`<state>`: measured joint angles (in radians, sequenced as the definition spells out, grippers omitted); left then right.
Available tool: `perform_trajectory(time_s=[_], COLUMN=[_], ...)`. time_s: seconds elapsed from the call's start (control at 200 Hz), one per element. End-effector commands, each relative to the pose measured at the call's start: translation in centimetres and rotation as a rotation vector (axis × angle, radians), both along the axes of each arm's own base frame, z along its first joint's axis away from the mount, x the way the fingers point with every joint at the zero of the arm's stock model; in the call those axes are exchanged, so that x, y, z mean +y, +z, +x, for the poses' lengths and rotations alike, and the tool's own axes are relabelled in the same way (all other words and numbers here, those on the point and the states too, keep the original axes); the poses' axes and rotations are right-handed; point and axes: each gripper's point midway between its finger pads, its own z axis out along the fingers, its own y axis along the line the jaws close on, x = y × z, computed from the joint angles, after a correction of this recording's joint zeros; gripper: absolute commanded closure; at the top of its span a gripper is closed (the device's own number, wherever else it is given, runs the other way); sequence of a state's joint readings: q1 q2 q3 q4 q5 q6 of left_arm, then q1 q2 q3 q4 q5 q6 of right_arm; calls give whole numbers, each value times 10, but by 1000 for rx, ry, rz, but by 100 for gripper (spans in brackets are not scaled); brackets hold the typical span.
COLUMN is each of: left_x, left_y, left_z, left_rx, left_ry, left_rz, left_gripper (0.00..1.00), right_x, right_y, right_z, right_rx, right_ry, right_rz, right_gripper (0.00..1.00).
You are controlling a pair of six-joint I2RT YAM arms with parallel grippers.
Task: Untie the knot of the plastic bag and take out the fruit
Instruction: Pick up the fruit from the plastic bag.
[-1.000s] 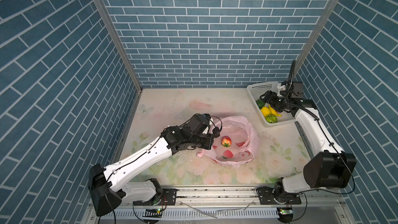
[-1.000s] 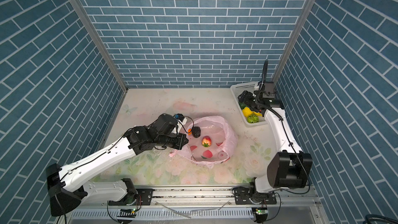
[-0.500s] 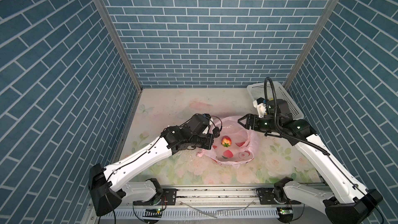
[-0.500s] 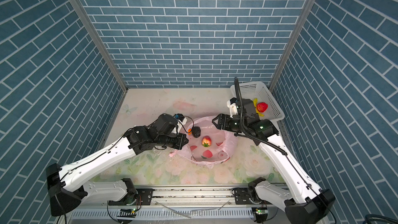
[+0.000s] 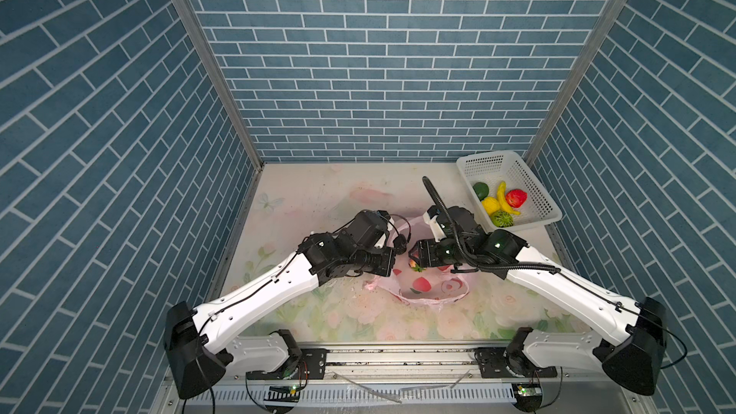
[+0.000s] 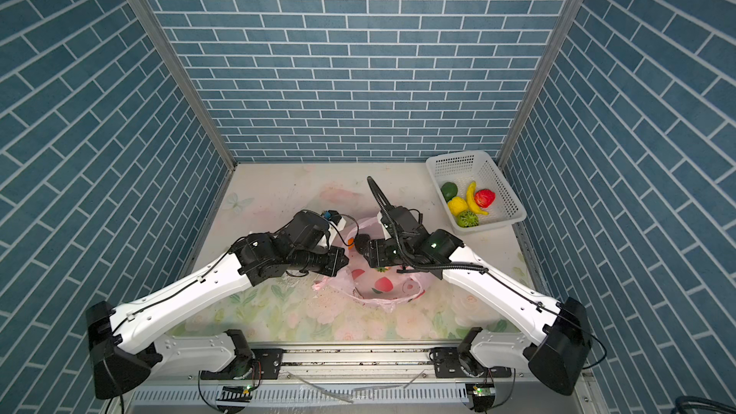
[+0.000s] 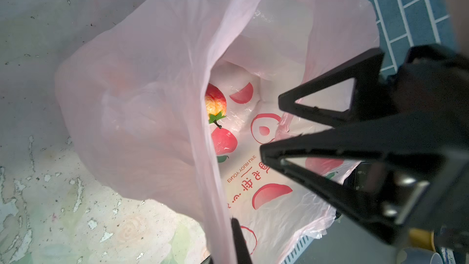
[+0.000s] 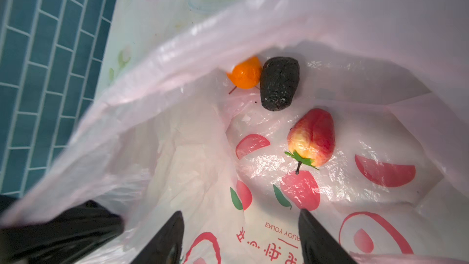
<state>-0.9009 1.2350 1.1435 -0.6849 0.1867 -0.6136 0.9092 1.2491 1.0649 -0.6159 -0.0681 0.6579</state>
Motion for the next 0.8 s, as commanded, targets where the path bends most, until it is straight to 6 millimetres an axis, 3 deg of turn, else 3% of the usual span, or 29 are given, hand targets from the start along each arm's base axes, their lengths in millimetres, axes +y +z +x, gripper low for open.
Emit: perform_trajectory(time_s=[0.0,0.3,0.545,0.655,0.79], left_x=[0,-3,-4,-5,-4], left_y=[3,16,26,23,11], left_z=[4,9,10,7,1], left_rx=[-6,-35,-56,-41,-2], left_ry=[11,15,5,-9,-22], left_rz=[0,-29,-38,-40,-30], left_gripper=[100,100,100,100,100], right_x=[-5,11,19,26,31], right_y=[-30,-86,-107,-113,-117], right_z=[-3,-29,-30,-22,2], right_rx=[-11,161,223,235,230], right_ry=[-33,-44,-61,-86,-170], right_rz=[-92,-131,-150,-122,-42], right_gripper=[33,34,34,32,29])
